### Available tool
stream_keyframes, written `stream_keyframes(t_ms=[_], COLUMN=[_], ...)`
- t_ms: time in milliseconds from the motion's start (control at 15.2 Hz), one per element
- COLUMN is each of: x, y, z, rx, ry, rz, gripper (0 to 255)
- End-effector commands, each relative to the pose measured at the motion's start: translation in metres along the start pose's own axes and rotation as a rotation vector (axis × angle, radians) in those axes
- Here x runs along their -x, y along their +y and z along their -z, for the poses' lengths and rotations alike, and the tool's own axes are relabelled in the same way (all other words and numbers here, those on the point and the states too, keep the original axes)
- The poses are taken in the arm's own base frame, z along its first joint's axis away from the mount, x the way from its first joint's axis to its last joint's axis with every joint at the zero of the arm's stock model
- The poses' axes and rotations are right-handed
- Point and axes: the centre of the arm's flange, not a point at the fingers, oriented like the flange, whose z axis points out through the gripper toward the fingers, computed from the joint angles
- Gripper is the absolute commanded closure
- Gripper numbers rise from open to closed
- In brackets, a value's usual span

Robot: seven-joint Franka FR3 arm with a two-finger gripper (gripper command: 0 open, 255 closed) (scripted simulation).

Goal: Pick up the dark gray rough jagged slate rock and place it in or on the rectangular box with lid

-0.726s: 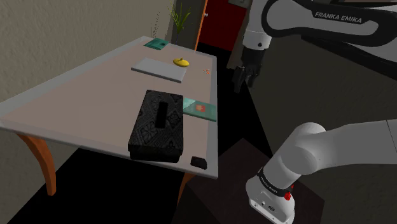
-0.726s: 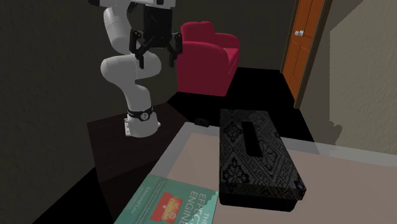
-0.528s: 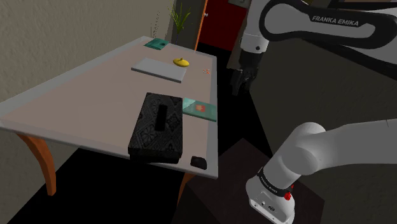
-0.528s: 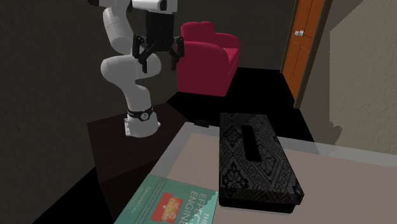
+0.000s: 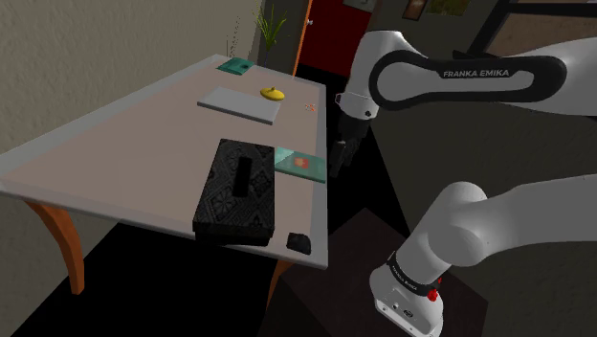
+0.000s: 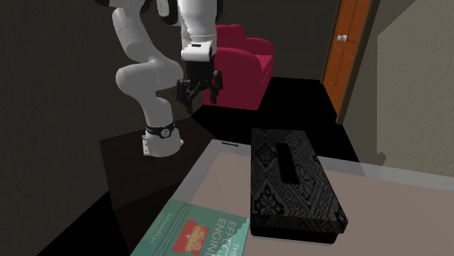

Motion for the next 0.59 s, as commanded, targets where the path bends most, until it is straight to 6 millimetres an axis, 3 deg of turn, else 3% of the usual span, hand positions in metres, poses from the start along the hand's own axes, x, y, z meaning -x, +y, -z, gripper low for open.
stream_keyframes(t_ms=[0, 528], x=[-0.004, -0.012], y=[-0.009, -0.056], z=[-0.02, -0.105], rx=[-0.027, -0.131], ry=[0.008, 0.031], rz=[0.058, 0.283], gripper=[0, 0])
